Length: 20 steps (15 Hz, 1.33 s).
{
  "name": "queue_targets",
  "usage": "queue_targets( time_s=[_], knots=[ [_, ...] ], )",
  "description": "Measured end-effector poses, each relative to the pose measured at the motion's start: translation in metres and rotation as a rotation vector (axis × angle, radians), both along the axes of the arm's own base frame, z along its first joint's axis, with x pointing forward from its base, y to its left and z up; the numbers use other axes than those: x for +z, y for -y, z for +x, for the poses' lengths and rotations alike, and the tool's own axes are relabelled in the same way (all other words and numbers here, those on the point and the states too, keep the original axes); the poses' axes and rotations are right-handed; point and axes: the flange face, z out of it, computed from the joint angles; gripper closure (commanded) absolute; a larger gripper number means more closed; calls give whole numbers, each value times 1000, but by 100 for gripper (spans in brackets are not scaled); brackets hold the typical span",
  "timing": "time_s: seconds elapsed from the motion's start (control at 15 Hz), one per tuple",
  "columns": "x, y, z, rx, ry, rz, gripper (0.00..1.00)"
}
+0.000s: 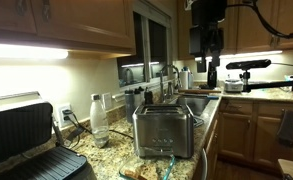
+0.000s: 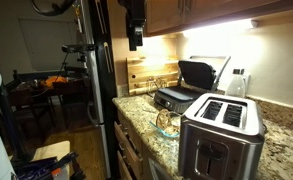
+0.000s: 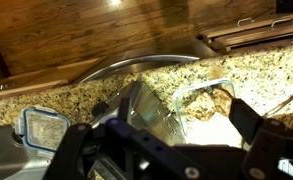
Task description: Put a slice of bread in the toaster
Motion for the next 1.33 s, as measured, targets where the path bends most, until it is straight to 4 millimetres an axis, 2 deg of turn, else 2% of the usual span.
queue_targets(
  time_s=[0.47, 0.87, 1.07, 1.33],
  knots=[
    [-14, -6, 9, 62, -39, -2, 0],
    [-25, -25, 20, 158, -55, -3, 0],
    [-31, -36, 31, 204, -62, -8, 0],
    [-44, -46, 55, 241, -81, -30, 0]
  ],
)
